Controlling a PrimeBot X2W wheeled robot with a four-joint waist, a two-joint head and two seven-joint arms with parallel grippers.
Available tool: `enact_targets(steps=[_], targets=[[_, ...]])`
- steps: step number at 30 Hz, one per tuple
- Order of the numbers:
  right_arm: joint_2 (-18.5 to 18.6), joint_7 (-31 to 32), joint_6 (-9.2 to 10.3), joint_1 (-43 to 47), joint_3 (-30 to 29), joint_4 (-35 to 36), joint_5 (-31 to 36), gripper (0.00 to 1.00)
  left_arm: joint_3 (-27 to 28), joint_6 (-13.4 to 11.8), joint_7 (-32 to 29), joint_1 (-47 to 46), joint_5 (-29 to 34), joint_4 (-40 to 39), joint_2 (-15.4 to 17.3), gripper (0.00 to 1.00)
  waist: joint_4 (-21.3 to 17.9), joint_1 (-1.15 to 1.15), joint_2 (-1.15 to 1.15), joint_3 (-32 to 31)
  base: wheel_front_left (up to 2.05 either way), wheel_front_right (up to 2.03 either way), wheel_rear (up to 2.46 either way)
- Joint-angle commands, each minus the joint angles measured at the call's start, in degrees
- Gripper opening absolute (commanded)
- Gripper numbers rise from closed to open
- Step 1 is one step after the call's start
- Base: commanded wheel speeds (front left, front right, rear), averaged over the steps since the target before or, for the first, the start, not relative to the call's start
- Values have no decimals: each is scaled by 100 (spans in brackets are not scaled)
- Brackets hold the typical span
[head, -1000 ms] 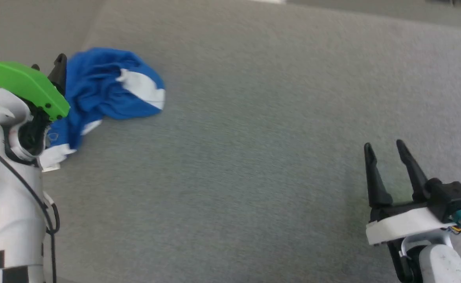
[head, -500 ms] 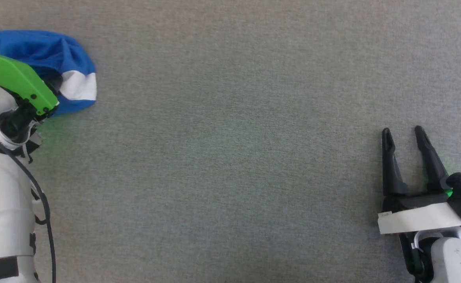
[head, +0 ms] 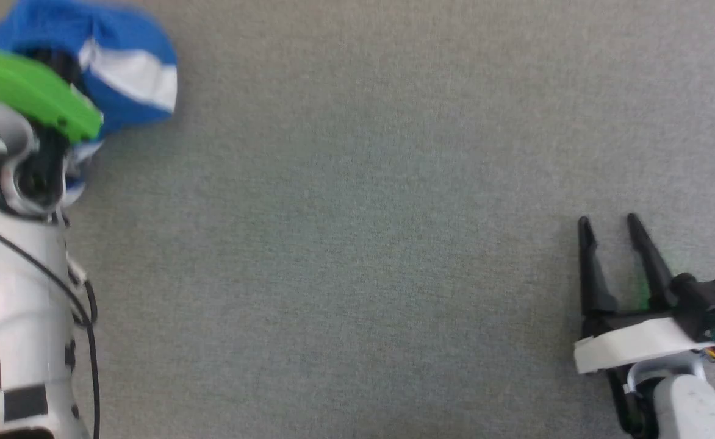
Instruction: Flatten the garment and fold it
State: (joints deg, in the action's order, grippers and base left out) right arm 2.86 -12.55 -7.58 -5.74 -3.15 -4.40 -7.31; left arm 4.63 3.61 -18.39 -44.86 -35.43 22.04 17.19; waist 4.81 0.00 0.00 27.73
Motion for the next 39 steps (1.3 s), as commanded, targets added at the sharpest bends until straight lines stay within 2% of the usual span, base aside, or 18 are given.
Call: enact_targets(steps=[1,6,10,15,18,26,29,33,34,35,36,39], targets=[[1,-1,9,55,75,-98,-41,100,-93,97,59,-302,40,-199,-9,0,26,0,0,-551,0,0,0],[1,-63,9,87,235,-353,-190,100,-553,261,111,-750,83,-761,-143,0,-308,0,0,-1186,0,0,0],[1,-122,9,124,304,-556,-324,100,-1072,334,49,-1026,37,-1072,-391,0,-677,0,0,-1632,0,0,0],[1,-170,9,221,275,-728,-398,100,-1779,370,-137,-997,-322,-1251,-983,0,-1089,0,0,-1943,0,0,0],[1,-187,9,272,234,-784,-432,100,-2222,377,-179,-744,-468,-1225,-1200,0,-1243,0,0,-1991,0,0,0],[1,-218,9,434,196,-888,-525,100,-3613,383,9,677,-640,-215,-1405,0,-1462,0,0,-1979,0,0,0],[1,-226,9,460,148,-896,-546,100,-4276,385,-178,1168,-653,279,-1421,0,-1430,0,0,-1932,0,0,0],[1,-233,9,452,147,-926,-565,100,-4793,334,-562,1566,-768,761,-1427,0,-1343,0,0,-1934,0,0,0],[1,-234,9,439,160,-932,-576,100,-4836,288,-614,1627,-868,792,-1428,15,-1311,0,0,-1940,0,0,0],[1,-235,9,429,175,-938,-585,100,-4844,230,-633,1664,-949,801,-1429,44,-1285,0,0,-1957,0,0,0],[1,-236,9,422,195,-950,-597,100,-4844,134,-660,1684,-1002,812,-1429,100,-1249,0,0,-1986,0,0,0],[1,-239,9,444,222,-967,-618,100,-4735,-52,-764,1733,-1249,681,-1430,100,-1121,0,0,-2073,0,0,0]])
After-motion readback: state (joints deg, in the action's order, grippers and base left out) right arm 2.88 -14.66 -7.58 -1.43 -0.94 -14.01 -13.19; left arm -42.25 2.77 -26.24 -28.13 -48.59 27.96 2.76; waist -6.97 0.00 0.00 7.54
